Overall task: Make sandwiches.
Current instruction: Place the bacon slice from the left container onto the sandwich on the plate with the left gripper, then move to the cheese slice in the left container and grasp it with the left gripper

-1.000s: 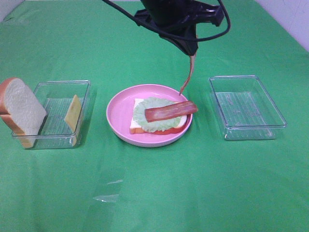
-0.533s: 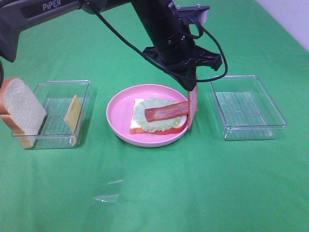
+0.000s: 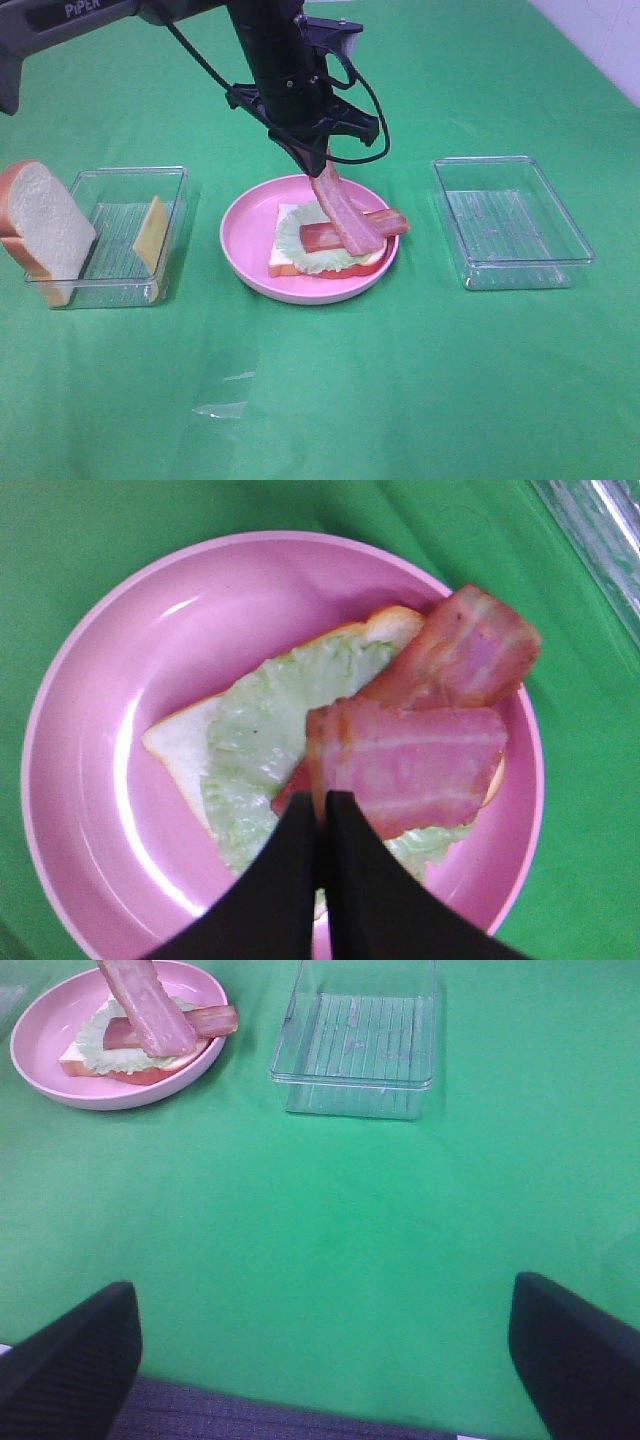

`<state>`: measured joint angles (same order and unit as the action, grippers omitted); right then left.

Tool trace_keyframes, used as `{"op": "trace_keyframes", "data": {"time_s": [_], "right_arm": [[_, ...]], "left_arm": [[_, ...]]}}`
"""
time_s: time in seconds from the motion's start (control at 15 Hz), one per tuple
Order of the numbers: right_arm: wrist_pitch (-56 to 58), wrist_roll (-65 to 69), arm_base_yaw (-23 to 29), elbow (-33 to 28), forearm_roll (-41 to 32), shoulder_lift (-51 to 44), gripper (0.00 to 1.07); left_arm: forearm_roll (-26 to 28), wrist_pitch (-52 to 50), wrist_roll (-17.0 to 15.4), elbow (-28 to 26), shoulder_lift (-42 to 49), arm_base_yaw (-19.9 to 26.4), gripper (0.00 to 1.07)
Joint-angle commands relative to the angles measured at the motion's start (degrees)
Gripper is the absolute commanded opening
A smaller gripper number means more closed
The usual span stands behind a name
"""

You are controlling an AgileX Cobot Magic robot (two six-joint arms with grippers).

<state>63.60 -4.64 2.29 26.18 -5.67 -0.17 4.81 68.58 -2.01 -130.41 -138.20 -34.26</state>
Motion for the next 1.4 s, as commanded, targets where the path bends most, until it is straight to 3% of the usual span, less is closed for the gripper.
{"op": "trace_keyframes", "data": {"time_s": [0.07, 0.27, 0.33, 0.4, 0.47, 0.53, 0.6, 0.87, 1.0, 1.2, 1.4], "right_arm": [[-0.17, 0.63, -0.4, -0.17, -0.11, -1.78, 0.96], [-0.17, 0.63, -0.4, -0.17, -0.11, -1.78, 0.96], [-0.17, 0.63, -0.4, -0.17, -0.11, -1.78, 0.96], [-0.17, 0.63, -0.4, -0.17, -0.11, -1.78, 0.96], [-0.17, 0.63, -0.4, -0.17, -0.11, -1.78, 0.96], [-0.17, 0.63, -0.4, -0.17, -0.11, -1.78, 0.96], [-0.17, 0.63, -0.4, -0.17, -0.11, -1.78, 0.96], [-0.17, 0.63, -0.4, -0.17, -0.11, -1.78, 0.96], [-0.17, 0.63, -0.4, -0.17, -0.11, -1.78, 0.96], [-0.17, 0.63, -0.4, -0.17, -0.11, -1.78, 0.96], [-0.17, 0.63, -0.4, -0.17, -0.11, -1.78, 0.96]], "left_arm": [[1.26, 0.29, 0.23, -0.11, -0.17, 0.52, 0.0], [1.55, 2.06, 0.17, 0.69, -1.83, 0.52, 0.0], [1.2, 2.52, -0.23, 0.8, -2.64, 0.52, 0.05], [0.17, 2.58, -0.86, 0.8, -3.15, 0.52, 0.18], [-3.44, 3.09, -4.81, 0.8, -3.15, 0.52, 0.72], [-4.81, 3.61, -4.98, 0.8, -3.04, 0.46, 0.96], [-5.33, 4.18, -4.98, 0.8, -3.04, 0.46, 1.02], [-5.16, 6.76, -4.98, 0.8, -2.01, 0.46, 1.01], [-3.61, 6.76, -5.67, 3.04, 4.98, 0.52, 1.01], [-5.21, 6.76, -8.02, 15.93, 16.39, 0.52, 1.01], [-6.76, 6.76, -11.4, 32.89, 29.39, 3.95, 1.01]]}}
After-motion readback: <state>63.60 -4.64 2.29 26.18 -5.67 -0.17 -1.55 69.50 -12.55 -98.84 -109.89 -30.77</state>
